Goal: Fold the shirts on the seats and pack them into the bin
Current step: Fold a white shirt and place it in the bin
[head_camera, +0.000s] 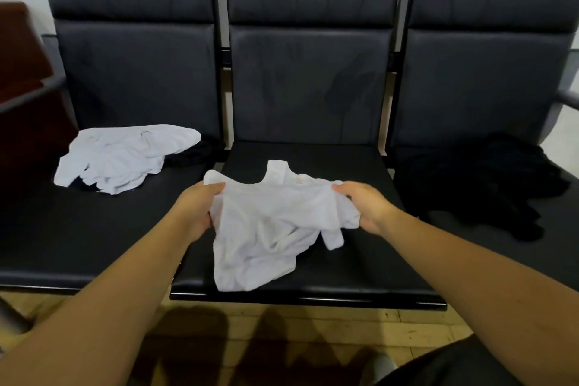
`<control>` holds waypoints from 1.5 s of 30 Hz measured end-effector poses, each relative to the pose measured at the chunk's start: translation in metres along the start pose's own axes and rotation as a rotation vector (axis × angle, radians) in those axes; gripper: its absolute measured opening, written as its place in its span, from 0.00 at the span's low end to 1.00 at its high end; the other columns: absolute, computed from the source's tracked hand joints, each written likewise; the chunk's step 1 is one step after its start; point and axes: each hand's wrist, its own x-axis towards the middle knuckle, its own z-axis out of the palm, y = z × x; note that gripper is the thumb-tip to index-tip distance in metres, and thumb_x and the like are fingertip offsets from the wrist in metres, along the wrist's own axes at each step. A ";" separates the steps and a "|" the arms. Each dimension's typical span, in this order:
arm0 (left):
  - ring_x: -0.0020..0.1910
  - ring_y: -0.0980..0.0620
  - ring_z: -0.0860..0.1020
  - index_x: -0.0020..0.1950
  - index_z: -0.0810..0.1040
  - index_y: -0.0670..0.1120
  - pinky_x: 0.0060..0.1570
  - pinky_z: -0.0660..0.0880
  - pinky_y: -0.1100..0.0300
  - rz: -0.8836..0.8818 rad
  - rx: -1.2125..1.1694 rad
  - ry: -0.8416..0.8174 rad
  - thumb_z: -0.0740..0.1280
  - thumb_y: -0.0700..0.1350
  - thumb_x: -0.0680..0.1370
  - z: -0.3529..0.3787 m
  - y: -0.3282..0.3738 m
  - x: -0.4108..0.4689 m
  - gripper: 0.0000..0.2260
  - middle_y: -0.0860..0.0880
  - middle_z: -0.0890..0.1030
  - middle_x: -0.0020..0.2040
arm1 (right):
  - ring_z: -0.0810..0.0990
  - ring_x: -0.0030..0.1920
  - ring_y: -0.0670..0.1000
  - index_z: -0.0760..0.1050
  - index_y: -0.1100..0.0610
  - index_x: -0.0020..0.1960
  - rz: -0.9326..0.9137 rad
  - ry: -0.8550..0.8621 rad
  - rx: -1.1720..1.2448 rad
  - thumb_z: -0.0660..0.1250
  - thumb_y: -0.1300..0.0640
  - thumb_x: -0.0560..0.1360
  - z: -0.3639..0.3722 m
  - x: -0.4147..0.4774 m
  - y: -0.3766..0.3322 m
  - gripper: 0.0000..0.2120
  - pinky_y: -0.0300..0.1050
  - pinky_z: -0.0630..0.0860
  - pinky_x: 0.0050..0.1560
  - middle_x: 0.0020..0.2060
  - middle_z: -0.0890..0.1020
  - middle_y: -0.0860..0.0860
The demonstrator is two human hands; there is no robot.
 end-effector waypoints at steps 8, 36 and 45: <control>0.61 0.45 0.79 0.71 0.74 0.43 0.66 0.74 0.46 0.074 -0.168 0.094 0.67 0.44 0.81 -0.013 0.006 0.000 0.18 0.46 0.80 0.63 | 0.83 0.45 0.58 0.83 0.56 0.54 -0.255 0.097 -0.010 0.70 0.53 0.79 -0.025 -0.003 -0.024 0.09 0.49 0.75 0.37 0.49 0.85 0.57; 0.61 0.44 0.81 0.67 0.79 0.47 0.64 0.75 0.45 0.119 -0.122 -0.009 0.68 0.48 0.81 -0.011 0.005 0.011 0.15 0.46 0.83 0.62 | 0.82 0.59 0.59 0.77 0.59 0.57 -0.309 0.059 0.038 0.61 0.56 0.84 -0.028 -0.001 -0.042 0.09 0.64 0.78 0.61 0.57 0.83 0.57; 0.62 0.43 0.80 0.69 0.77 0.47 0.67 0.73 0.44 0.080 -0.038 -0.028 0.67 0.48 0.81 -0.009 0.001 0.018 0.17 0.44 0.82 0.63 | 0.84 0.55 0.55 0.78 0.63 0.60 -0.159 -0.011 0.146 0.69 0.65 0.79 -0.015 0.012 -0.038 0.11 0.49 0.81 0.56 0.58 0.82 0.61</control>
